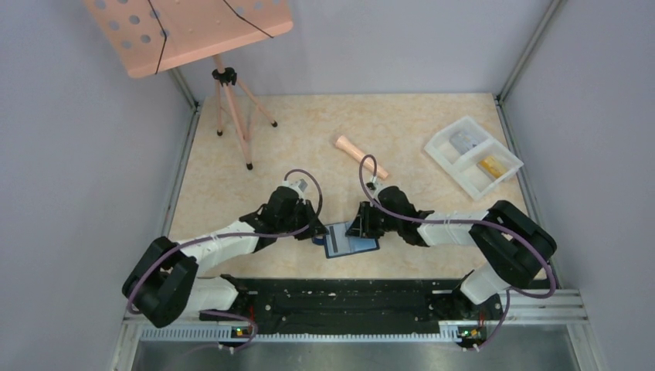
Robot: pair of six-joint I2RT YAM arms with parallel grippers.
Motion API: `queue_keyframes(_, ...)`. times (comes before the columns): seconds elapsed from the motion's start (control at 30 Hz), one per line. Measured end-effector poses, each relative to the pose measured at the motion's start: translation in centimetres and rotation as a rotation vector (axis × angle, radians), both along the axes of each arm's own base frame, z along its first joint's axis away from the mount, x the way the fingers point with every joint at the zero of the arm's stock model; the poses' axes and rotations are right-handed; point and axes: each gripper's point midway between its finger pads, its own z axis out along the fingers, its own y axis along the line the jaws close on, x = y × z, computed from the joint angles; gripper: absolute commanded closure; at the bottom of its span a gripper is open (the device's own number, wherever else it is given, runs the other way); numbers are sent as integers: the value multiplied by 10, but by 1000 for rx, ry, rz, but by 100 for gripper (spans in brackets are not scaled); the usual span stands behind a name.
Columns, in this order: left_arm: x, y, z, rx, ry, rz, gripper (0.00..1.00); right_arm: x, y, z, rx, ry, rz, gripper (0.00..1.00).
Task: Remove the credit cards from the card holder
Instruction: Remove the credit card from the card holder.
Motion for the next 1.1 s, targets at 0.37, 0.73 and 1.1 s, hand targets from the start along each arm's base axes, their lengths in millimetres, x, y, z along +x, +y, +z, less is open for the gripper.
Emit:
queue_keyframes(0.37,-7,-2,-43,22,72,-28,96,-4,5,-10,33,30,13,70)
queue_keyframes(0.73,-6,-6,-44,-1,58,-38,98,-5,4,-14,47,44,2,100)
queue_keyframes(1.1,-5,-4,-45,17,60,-21,98,8,-28,-6,66,49,-66,100)
